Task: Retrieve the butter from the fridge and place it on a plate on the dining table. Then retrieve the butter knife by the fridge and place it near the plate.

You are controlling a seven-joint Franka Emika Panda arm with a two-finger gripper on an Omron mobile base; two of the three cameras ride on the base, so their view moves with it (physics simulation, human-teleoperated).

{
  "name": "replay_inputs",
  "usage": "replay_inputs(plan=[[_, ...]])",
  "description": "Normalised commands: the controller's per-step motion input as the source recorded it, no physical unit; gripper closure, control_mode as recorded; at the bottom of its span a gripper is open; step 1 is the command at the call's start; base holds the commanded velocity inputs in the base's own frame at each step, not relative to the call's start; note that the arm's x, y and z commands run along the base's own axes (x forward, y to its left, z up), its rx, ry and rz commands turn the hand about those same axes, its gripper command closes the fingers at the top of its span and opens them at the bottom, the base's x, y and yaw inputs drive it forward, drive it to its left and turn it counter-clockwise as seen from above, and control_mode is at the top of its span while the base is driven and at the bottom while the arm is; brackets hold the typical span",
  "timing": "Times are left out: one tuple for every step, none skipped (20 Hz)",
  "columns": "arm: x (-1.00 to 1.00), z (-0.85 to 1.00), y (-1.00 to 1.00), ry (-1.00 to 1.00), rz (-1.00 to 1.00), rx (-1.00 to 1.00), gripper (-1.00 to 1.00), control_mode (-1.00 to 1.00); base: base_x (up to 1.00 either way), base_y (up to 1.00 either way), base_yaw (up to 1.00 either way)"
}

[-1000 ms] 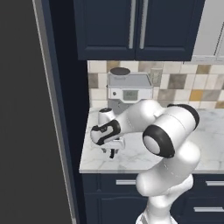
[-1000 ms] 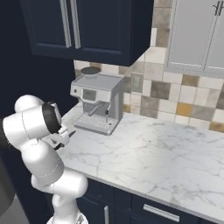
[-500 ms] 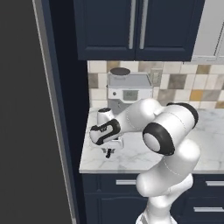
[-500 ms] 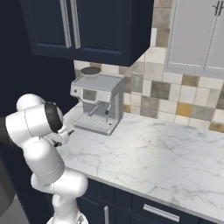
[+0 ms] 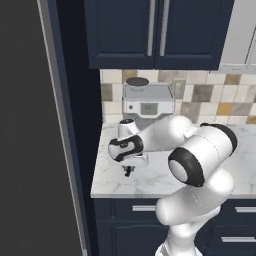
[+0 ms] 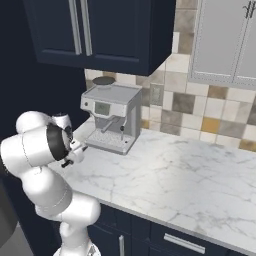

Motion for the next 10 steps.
replay_inputs(plan=[[-0.09, 0.80, -0.44, 0.01, 0.07, 0.11, 1.00, -1.00, 0.00, 0.00, 0.00], [-0.23, 0.78, -0.53, 0.00, 0.09, 0.15, 1.00, -1.00, 0.00, 0.00, 0.00], [-0.29, 0.83, -0.41, 0.00, 0.13, 0.18, 1.00, -1.00, 0.00, 0.00, 0.00], [-0.34, 0.78, -0.46, 0.00, 0.17, 0.20, 1.00, -1.00, 0.00, 0.00, 0.00], [-0.40, 0.69, -0.58, 0.00, 0.23, 0.17, 1.00, -1.00, 0.00, 0.00, 0.00], [-0.46, 0.52, -0.74, -0.03, 0.27, 0.14, 1.00, -1.00, 0.00, 0.00, 0.00], [-0.52, 0.35, -0.77, -0.12, 0.32, 0.11, 1.00, -1.00, 0.00, 0.00, 0.00], [-0.49, 0.24, -0.68, -0.13, 0.36, 0.03, 1.00, -1.00, 0.00, 0.00, 0.00], [-0.59, 0.13, -0.54, -0.14, 0.40, 0.00, 1.00, -1.00, 0.00, 0.00, 0.00], [-0.56, 0.13, -0.59, -0.13, 0.39, 0.00, 1.00, -1.00, 0.00, 0.00, 0.00]])
